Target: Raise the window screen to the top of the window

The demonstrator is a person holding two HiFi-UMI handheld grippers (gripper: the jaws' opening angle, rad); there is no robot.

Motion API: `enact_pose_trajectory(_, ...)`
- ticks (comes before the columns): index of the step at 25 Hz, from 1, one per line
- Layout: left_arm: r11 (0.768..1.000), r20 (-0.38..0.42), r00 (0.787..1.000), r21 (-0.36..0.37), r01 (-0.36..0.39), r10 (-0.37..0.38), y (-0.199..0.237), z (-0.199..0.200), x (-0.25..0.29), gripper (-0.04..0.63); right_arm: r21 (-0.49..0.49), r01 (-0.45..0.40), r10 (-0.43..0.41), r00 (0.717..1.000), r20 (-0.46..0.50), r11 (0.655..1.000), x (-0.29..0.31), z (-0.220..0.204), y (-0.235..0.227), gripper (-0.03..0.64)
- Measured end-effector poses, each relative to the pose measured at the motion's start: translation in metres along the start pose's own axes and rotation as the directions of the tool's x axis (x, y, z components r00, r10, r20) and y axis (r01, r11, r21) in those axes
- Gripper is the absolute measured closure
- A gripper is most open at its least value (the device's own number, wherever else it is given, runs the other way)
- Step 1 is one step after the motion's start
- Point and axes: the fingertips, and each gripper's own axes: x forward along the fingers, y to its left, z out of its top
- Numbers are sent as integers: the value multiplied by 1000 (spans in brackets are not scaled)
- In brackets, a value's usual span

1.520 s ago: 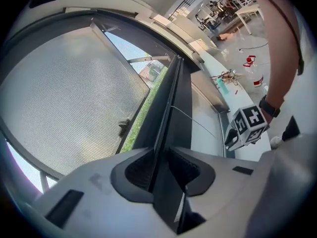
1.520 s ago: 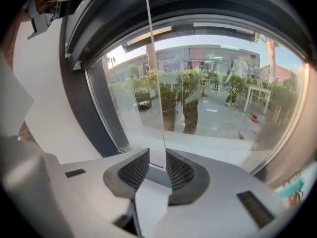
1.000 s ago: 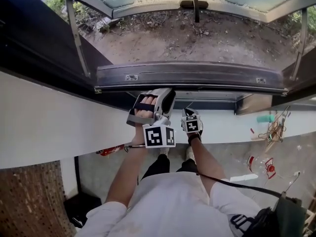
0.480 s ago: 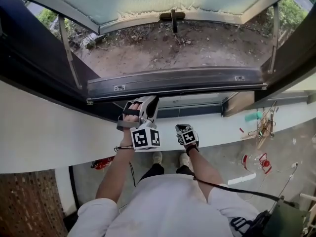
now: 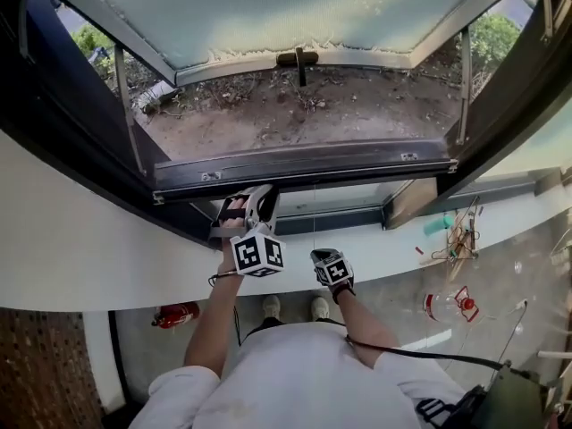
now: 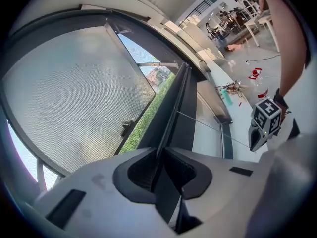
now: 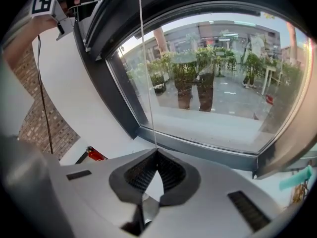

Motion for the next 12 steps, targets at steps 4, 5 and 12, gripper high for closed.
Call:
enact_pose_trajectory(4,999,18,1000,-52,11,-10,4,2,-1,561,1,17,-17,1000,3,1000,-6,-3,-5,614)
enact_pose_trajectory(5,997,23,1000,-73,11,-9,5,3,-2,560,8,19,-19,1000,3,1000,-8,-4,-7,614)
enact_pose_trajectory(12,984,56,998,-177,-5,15,11,7,-9,560,44,21,-23,999,38,999,-16,-3,-18,614)
